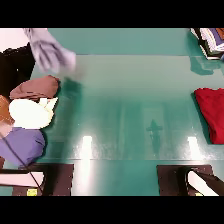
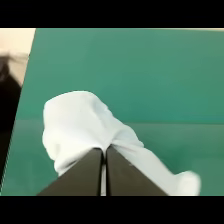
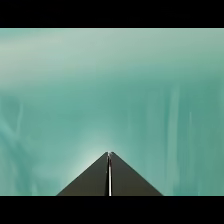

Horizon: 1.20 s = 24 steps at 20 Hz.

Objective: Fold the shirts.

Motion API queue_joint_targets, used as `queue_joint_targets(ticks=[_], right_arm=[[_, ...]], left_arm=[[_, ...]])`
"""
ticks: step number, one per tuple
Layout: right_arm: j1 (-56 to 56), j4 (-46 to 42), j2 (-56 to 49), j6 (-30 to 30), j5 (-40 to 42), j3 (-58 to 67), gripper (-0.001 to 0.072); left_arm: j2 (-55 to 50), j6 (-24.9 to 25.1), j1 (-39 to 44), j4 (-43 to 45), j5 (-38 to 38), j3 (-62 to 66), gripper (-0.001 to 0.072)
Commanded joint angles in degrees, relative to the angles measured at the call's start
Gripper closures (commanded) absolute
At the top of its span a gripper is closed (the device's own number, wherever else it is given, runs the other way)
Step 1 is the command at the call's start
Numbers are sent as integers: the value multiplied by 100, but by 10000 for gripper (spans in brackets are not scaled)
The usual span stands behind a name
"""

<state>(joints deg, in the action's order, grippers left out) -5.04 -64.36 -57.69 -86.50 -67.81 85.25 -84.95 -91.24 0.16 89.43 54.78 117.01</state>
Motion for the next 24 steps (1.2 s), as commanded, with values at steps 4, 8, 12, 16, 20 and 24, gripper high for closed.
queue_joint_targets(ticks=[4, 8, 12, 16, 20, 24], right_arm=[[4, 85, 15, 4, 291, 1399, 701], [4, 142, 28, 2, 87, 1663, 700], [4, 179, 28, 2, -260, 1611, 700], [4, 179, 28, 2, -468, 1609, 700], [4, 177, 26, 2, -485, 1609, 701], [4, 177, 28, 2, -490, 1609, 701]], left_arm=[[1185, 380, 1875, -210, 1357, 90, 688], [1185, 474, 3318, -398, 1340, -1279, 686], [1182, 612, 3781, -409, 745, -2962, 370], [1084, 595, 3091, -411, 743, -3368, 264], [1095, 706, 2212, -1816, 1978, -3703, 263], [1126, 876, 2199, -2564, 1779, -5296, 262]])
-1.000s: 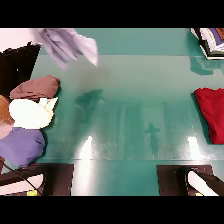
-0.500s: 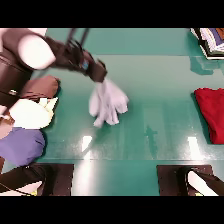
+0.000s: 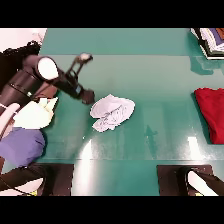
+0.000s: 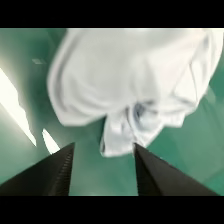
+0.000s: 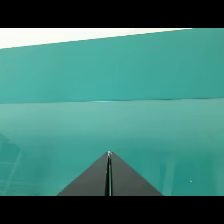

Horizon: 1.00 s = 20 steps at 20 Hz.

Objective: Fold the shirts.

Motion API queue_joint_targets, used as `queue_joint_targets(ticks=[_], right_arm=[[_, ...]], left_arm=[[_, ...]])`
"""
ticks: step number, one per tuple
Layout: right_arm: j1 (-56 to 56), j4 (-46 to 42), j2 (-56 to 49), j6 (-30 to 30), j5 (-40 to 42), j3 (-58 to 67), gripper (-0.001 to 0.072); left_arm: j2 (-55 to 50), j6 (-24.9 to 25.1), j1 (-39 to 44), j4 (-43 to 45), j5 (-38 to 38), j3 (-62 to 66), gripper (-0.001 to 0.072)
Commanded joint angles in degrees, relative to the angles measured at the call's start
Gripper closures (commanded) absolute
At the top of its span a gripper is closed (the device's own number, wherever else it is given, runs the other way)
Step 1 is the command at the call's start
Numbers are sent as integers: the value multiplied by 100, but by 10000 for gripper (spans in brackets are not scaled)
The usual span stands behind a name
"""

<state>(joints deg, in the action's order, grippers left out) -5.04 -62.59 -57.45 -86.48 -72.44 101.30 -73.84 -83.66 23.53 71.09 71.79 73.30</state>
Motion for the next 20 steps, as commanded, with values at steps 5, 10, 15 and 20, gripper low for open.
queue_joint_targets(ticks=[5, 10, 15, 20], right_arm=[[4, 2, 2, 0, -24, 4, 700], [7, 2, 2, 0, -26, 2, 701], [4, 0, 2, 0, -190, 2, 700], [7, 2, -197, -2, -1174, 0, 700]], left_arm=[[15, 170, -138, -1281, -787, -2409, 263], [-79, 431, -136, -1915, -1534, -2660, 264], [-413, 442, 76, -1987, -1672, -2656, 286], [-142, 459, -466, -1851, -1237, -1965, 686]])
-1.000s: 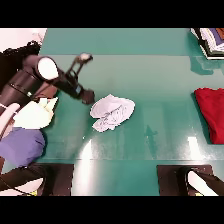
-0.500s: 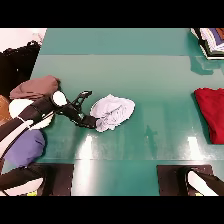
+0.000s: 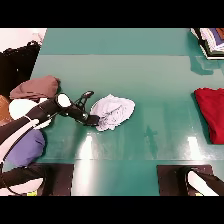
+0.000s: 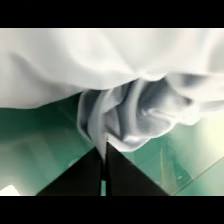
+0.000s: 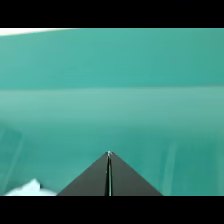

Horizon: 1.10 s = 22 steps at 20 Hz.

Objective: Fold the shirts.

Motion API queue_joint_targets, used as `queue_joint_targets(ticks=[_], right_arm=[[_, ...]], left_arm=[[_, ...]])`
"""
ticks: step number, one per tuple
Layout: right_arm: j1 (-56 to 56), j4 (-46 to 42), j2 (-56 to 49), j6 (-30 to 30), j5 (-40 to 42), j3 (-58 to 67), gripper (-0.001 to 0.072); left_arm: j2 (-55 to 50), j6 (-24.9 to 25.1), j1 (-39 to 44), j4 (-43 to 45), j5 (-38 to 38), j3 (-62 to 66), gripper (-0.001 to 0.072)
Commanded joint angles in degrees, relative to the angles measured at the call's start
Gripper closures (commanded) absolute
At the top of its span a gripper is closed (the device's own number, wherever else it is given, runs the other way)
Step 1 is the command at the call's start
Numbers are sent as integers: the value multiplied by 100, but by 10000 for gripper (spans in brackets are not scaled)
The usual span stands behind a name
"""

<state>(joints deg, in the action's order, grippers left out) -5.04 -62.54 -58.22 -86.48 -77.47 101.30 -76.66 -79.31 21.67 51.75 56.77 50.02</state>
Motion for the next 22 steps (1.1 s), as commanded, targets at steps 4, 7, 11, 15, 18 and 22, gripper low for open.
queue_joint_targets(ticks=[4, 7, 11, 15, 18, 22], right_arm=[[459, 0, -796, -4, -1838, -269, 699], [1285, 0, -1137, -4, -1069, -1510, 696], [2509, 188, -1941, 0, 295, -3250, 132], [3180, 1316, -2907, 50, 1644, -3860, 133], [3246, 2179, -3451, 247, 1950, -3840, 134], [3254, 2232, -3744, 304, 1954, -3646, 268]], left_arm=[[979, 22, -1211, 380, 356, 1261, 686], [1311, 22, -1484, 710, 402, 1606, 686], [1344, 22, -1504, 859, 570, 1622, 686], [1346, 20, -1504, 876, 619, 1622, 686], [1344, 22, -1504, 876, 678, 1624, 685], [1344, 22, -1504, 876, 673, 1622, 686]])
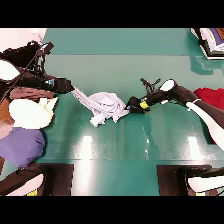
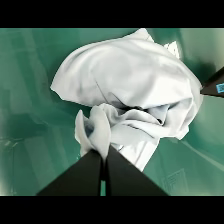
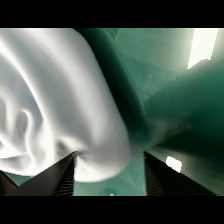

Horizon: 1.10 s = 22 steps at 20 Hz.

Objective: Fold the shirts.

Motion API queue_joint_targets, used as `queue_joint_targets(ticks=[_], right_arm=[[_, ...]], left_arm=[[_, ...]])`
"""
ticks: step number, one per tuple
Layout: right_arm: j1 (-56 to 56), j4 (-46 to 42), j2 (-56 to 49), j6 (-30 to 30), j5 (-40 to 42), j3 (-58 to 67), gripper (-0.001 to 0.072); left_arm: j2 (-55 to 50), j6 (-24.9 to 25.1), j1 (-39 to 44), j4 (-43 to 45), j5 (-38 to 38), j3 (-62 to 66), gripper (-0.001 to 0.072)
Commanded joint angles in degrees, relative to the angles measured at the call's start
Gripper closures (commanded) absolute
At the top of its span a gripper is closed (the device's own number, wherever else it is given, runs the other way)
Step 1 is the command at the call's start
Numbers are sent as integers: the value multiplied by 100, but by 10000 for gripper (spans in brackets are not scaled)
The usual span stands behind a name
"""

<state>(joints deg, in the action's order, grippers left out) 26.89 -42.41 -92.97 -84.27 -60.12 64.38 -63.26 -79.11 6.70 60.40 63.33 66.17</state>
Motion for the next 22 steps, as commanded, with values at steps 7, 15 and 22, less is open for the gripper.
queue_joint_targets(ticks=[7, 15, 22], right_arm=[[-7, -378, -48, 289, -162, 1147, 702], [-361, -2024, 2354, 13, -678, 3130, 702], [-321, -2387, 3635, 11, -817, 4293, 702]], left_arm=[[251, -11, -9, 74, -79, 256, 687], [1187, -46, -7, 195, 59, 2966, 687], [1453, -39, -7, -428, 319, 4577, 687]])
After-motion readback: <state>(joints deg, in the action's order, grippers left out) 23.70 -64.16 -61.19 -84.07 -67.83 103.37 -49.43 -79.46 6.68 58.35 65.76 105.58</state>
